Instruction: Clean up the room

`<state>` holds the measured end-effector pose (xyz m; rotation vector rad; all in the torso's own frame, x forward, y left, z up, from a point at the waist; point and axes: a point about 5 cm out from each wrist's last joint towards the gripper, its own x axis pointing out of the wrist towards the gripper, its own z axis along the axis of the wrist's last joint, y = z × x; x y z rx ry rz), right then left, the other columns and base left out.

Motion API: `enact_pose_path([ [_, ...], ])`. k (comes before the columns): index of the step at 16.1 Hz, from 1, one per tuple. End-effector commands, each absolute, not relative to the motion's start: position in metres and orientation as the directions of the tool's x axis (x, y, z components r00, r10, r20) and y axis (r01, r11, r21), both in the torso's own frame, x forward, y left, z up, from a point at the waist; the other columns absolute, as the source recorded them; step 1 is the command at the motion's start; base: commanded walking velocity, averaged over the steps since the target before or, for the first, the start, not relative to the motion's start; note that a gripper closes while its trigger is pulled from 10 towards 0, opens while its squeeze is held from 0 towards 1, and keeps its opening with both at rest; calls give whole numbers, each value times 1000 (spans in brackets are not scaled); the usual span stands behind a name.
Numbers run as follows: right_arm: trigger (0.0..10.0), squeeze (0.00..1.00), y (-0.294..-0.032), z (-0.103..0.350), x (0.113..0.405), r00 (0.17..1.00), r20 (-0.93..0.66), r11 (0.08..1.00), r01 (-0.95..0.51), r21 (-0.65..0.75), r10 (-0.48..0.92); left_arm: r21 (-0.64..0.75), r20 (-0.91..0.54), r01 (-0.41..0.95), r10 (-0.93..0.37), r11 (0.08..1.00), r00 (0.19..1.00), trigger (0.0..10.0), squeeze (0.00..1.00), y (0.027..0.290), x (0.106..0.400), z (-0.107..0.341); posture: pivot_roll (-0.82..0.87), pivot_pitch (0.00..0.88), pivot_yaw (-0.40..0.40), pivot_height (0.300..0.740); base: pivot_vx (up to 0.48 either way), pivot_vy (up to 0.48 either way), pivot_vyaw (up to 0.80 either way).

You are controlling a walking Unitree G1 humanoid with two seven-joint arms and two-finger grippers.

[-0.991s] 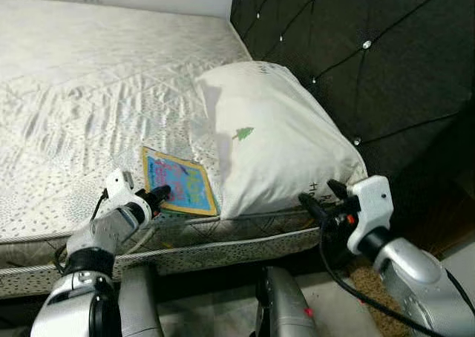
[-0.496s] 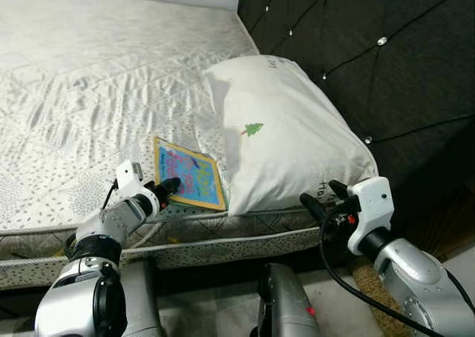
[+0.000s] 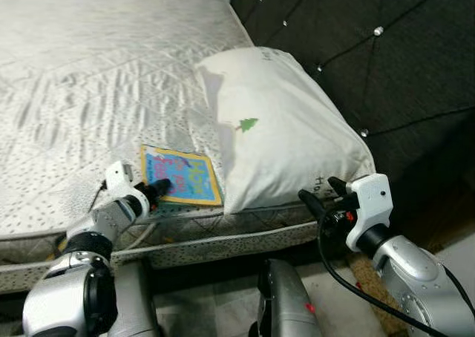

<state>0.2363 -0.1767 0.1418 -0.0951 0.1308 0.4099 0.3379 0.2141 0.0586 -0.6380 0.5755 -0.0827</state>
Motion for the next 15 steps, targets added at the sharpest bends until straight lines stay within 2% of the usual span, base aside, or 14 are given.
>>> enact_pose_path([
  [1,10000,0,-179,143,238,915,-144,918,-389,-76,376,-541,-523,-102,-239,835,819,10000,1000,210,338,56,-287,51,-172,521,0,0,0],
  [8,10000,0,-172,142,248,916,-122,917,-393,-69,383,-419,-557,-123,-148,900,818,10000,1000,235,338,61,-253,21,-157,521,0,0,0],
  [11,10000,0,-166,141,259,916,-94,917,-395,-57,389,-262,-602,-108,-75,959,795,10000,1000,251,334,61,-214,0,-145,521,0,0,0],
  [13,10000,0,-159,140,267,917,-70,918,-395,-44,392,-59,-642,-106,43,993,766,10000,1000,273,323,55,-180,0,-128,521,0,0,0],
  [15,10000,0,-154,138,273,917,-60,917,-397,-33,394,27,-660,-99,92,995,746,10000,1000,286,315,51,-146,0,-120,521,0,0,0],
])
